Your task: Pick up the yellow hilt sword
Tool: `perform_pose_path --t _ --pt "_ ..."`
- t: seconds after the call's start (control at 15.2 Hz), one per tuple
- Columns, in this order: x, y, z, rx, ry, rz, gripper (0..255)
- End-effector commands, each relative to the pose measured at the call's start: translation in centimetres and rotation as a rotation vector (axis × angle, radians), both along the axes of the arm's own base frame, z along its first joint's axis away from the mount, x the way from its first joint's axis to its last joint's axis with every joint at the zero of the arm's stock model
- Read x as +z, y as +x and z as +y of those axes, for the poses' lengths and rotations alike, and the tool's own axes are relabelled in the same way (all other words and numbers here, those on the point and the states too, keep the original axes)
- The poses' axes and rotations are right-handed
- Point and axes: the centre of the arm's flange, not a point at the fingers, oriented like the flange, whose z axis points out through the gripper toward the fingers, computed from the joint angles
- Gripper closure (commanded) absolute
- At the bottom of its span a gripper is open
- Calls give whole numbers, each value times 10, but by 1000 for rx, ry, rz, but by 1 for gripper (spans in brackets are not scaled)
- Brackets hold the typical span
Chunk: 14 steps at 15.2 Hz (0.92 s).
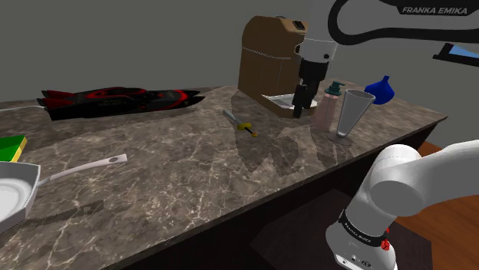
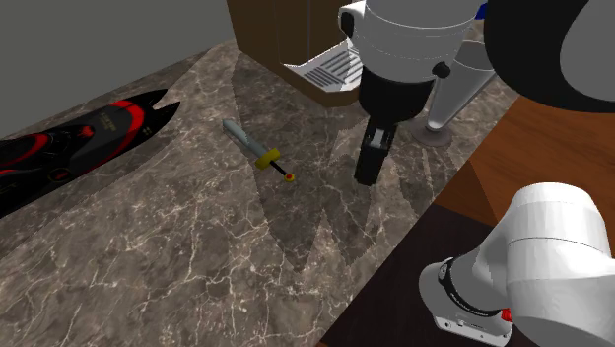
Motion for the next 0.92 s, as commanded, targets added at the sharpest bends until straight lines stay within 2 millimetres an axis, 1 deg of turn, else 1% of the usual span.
perform_pose_path --t 0.0,0.4,0.86 --pt "0 0 0 0 0 0 0" --pt "-32 73 4 -97 -19 -1 0" --pt "-69 157 -2 -210 -41 -3 0"
